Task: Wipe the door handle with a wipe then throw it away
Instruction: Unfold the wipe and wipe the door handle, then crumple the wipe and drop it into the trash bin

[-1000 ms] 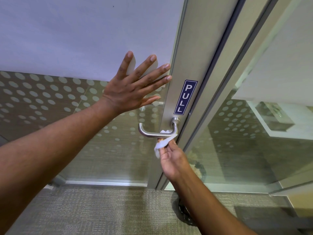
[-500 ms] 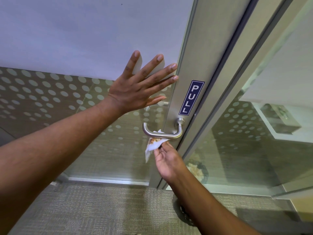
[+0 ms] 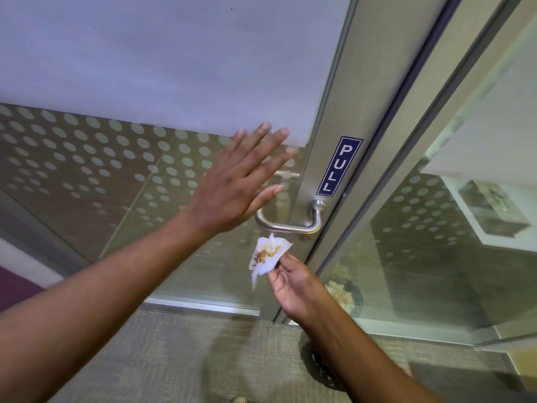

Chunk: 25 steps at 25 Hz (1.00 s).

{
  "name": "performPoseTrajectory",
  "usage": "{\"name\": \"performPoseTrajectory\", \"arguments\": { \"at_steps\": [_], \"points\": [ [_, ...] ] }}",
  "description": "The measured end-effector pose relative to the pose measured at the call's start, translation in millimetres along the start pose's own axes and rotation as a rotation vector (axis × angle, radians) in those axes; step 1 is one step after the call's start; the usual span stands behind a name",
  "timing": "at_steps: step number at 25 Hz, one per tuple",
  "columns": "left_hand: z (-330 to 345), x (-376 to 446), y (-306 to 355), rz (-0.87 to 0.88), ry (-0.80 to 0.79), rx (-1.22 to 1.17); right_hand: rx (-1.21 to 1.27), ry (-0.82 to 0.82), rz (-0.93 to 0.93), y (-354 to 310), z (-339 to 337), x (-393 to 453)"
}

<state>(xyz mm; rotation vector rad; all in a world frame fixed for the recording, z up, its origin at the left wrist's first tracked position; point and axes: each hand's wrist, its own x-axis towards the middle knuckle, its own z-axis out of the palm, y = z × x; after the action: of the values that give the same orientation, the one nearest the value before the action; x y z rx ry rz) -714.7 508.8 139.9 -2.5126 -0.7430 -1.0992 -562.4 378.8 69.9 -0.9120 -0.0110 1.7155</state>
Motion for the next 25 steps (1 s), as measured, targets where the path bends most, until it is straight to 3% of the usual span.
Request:
{"name": "performPoseTrajectory", "arguments": {
  "at_steps": [2, 5, 6, 7, 9, 11, 15, 18, 20, 22, 25],
  "points": [
    [3, -53, 37, -0.465, 0.009, -0.385, 0.021, -0.033, 0.008, -4, -9, -13],
    [14, -95, 100, -1.574, 0.076, -1.234, 0.083, -0.084, -0.037, -15, -16, -30],
    [17, -101, 118, -1.828, 0.056, -1.602, 0.111, -0.083, -0.064, -18, -17, -33],
    [21, -109, 133, -1.924, 0.055, -1.917, 0.135, -0.078, -0.089, -21, -19, -36],
    [24, -114, 152, -1.898, 0.108, -2.214, 0.177, -0.062, -0.122, -26, -24, -40],
    [24, -108, 161, -1.867, 0.184, -2.238, 0.234, -0.046, -0.14, -31, -31, -45],
    [21, -84, 161, -1.892, 0.304, -2.005, 0.298, 0.017, -0.226, -40, -44, -58],
    [18, -71, 162, -1.853, 0.248, -1.773, 0.211, 0.116, -0.398, -41, -47, -64],
    [16, -64, 168, -1.786, 0.209, -1.665, -0.099, 0.239, -0.647, -40, -45, -68],
    [14, -58, 175, -1.717, 0.173, -1.614, -0.601, 0.335, -0.969, -39, -43, -72],
    [10, -49, 185, -1.652, 0.1, -1.642, -1.231, 0.295, -1.209, -36, -44, -73]
  ]
}}
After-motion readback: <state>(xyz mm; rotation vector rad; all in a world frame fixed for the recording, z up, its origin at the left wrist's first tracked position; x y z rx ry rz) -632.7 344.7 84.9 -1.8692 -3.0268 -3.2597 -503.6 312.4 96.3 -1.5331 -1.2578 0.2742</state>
